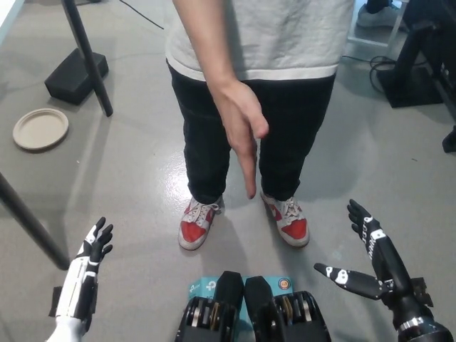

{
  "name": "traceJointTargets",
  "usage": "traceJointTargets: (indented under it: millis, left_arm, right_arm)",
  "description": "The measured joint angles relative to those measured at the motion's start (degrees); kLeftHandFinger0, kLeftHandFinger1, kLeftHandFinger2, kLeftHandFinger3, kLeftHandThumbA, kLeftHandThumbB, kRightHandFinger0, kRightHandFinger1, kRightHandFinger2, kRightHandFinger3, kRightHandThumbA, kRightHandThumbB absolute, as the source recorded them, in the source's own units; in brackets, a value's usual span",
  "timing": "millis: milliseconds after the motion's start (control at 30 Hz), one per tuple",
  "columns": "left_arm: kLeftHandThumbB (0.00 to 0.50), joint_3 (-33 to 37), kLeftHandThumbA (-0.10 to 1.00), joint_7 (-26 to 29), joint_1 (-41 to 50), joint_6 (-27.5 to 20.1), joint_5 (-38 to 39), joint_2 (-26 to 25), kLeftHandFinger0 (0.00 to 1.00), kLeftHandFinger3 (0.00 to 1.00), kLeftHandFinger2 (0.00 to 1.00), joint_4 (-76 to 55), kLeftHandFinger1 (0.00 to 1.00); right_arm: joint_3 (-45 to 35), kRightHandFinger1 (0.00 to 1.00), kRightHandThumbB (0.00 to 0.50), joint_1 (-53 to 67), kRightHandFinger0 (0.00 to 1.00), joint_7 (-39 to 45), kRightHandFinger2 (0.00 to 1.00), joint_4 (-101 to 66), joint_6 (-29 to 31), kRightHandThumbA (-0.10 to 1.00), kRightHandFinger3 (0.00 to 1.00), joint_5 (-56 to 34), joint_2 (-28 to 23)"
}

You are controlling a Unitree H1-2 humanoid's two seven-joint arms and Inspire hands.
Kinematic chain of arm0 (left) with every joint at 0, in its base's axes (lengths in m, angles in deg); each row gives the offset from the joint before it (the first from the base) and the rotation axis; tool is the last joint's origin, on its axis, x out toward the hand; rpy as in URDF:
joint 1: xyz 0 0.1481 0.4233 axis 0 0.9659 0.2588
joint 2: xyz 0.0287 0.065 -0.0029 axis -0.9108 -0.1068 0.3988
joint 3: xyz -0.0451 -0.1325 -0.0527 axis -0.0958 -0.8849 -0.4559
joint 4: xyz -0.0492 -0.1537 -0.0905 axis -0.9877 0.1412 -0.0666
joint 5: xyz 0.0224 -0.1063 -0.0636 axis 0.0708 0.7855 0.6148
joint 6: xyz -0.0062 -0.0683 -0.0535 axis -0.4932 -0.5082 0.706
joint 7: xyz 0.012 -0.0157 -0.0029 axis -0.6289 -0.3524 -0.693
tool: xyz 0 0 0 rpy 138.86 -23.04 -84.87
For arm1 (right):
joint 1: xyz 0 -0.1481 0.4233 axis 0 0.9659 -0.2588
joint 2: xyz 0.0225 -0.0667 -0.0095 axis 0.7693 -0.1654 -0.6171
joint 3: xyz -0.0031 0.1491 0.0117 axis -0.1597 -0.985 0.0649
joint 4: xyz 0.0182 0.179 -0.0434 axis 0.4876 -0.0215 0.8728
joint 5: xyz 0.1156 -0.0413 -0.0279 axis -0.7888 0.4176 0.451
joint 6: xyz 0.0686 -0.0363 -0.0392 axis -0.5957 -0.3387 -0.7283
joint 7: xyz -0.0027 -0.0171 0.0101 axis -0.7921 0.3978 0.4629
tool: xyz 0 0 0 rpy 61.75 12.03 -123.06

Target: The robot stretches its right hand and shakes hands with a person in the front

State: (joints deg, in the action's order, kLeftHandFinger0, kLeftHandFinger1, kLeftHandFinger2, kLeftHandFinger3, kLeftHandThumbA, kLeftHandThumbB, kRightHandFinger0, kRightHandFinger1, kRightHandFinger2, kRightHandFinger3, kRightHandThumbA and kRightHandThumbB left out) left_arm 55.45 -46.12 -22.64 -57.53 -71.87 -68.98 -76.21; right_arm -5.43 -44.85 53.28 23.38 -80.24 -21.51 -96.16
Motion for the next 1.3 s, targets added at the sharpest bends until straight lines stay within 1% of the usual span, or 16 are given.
traceJointTargets:
  millis: [67, 167, 200, 267, 300, 433, 467, 533, 600, 667, 733, 867, 1067, 1133, 1267, 1300]
  left_arm:
    - [0.086, -0.02, 1.0, 0.0, 0.67, -0.14, 0.2, 0.23, 1.0, 1.0, 1.0, -0.71, 1.0]
    - [0.089, -0.04, 1.0, -0.01, 1.76, -0.19, 0.52, 0.71, 1.0, 1.0, 1.0, -1.65, 1.0]
    - [0.077, -0.03, 1.0, -0.01, 2.08, -0.19, 0.58, 0.88, 1.0, 1.0, 1.0, -2.0, 1.0]
    - [0.068, -0.01, 1.0, -0.01, 2.43, -0.19, 0.69, 1.19, 1.0, 1.0, 1.0, -2.62, 1.0]
    - [0.05, -0.02, 1.0, -0.02, 2.46, -0.19, 0.73, 1.27, 1.0, 1.0, 1.0, -2.66, 1.0]
    - [0.03, -0.08, 1.0, -0.02, 2.45, -0.19, 0.81, 1.37, 1.0, 1.0, 1.0, -2.65, 1.0]
    - [0.033, -0.12, 1.0, -0.02, 2.45, -0.19, 0.82, 1.39, 1.0, 1.0, 1.0, -2.65, 1.0]
    - [0.034, -0.22, 1.0, -0.02, 2.45, -0.19, 0.83, 1.39, 1.0, 1.0, 1.0, -2.65, 1.0]
    - [0.047, -0.29, 1.0, -0.02, 2.46, -0.22, 0.85, 1.38, 1.0, 1.0, 1.0, -2.65, 1.0]
    - [0.056, -0.42, 1.0, -0.03, 2.55, -0.41, 0.9, 1.29, 1.0, 1.0, 1.0, -2.57, 1.0]
    - [0.066, -0.5, 1.0, -0.03, 2.59, -0.52, 0.89, 1.16, 1.0, 1.0, 1.0, -2.54, 1.0]
    - [0.062, -0.71, 1.0, -0.03, 2.81, -0.68, 0.9, 0.69, 1.0, 1.0, 1.0, -2.53, 1.0]
    - [0.082, -0.75, 1.0, -0.03, 2.81, -0.87, 0.87, 0.49, 1.0, 1.0, 1.0, -2.45, 1.0]
    - [0.1, -0.86, 1.0, -0.02, 2.84, -0.9, 0.88, 0.49, 1.0, 1.0, 1.0, -2.45, 1.0]
    - [0.158, -0.93, 1.0, -0.02, 2.83, -0.91, 0.83, 0.49, 1.0, 1.0, 1.0, -2.45, 1.0]
    - [0.148, -0.93, 1.0, -0.02, 2.82, -0.9, 0.79, 0.49, 1.0, 1.0, 1.0, -2.45, 1.0]
  right_arm:
    - [0.49, 1.0, 0.326, 0.16, 1.0, 0.14, 1.0, -1.56, -0.06, 1.0, 1.0, 0.1, 0.31]
    - [1.44, 1.0, 0.317, 0.56, 1.0, 0.35, 1.0, -6.1, -1.12, 1.0, 1.0, 0.31, 0.6]
    - [1.74, 1.0, 0.318, 0.55, 1.0, 0.44, 1.0, -8.21, -1.69, 1.0, 1.0, 0.5, 0.66]
    - [2.17, 1.0, 0.338, 0.19, 1.0, 0.51, 1.0, -12.87, -3.68, 1.0, 1.0, 1.13, 0.83]
    - [2.33, 1.0, 0.366, -0.17, 1.0, 0.53, 1.0, -14.78, -4.71, 1.0, 1.0, 1.36, 0.9]
    - [3.48, 1.0, 0.355, -2.83, 1.0, 0.76, 1.0, -20.69, -10.0, 1.0, 1.0, 2.88, 0.92]
    - [3.85, 1.0, 0.373, -3.84, 1.0, 0.83, 1.0, -21.54, -11.06, 1.0, 1.0, 3.29, 0.93]
    - [4.76, 1.0, 0.379, -5.92, 1.0, 1.07, 1.0, -22.67, -13.04, 1.0, 1.0, 4.14, 0.95]
    - [6.0, 1.0, 0.353, -9.06, 1.0, 1.4, 1.0, -22.98, -15.7, 0.98, 1.0, 5.18, 1.36]
    - [6.99, 1.0, 0.341, -11.45, 1.0, 1.56, 1.0, -22.81, -17.57, 0.99, 1.0, 5.97, 2.04]
    - [8.2, 1.0, 0.311, -13.54, 1.0, 1.81, 1.0, -22.56, -19.28, 1.0, 1.0, 6.78, 2.61]
    - [10.19, 1.0, 0.3, -17.12, 1.0, 2.3, 1.0, -21.63, -22.48, 0.99, 1.0, 8.42, 2.96]
    - [11.2, 1.0, 0.304, -23.38, 1.0, 2.23, 1.0, -12.5, -23.63, 1.0, 1.0, 10.35, 3.75]
    - [11.42, 1.0, 0.285, -25.24, 1.0, 1.96, 1.0, -8.93, -23.62, 1.0, 1.0, 11.13, 4.4]
    - [11.91, 1.0, 0.289, -28.22, 1.0, 1.12, 1.0, -4.02, -23.43, 0.96, 1.0, 12.91, 4.8]
    - [11.91, 1.0, 0.286, -28.93, 1.0, 0.89, 1.0, -2.86, -23.32, 0.95, 1.0, 13.26, 4.85]
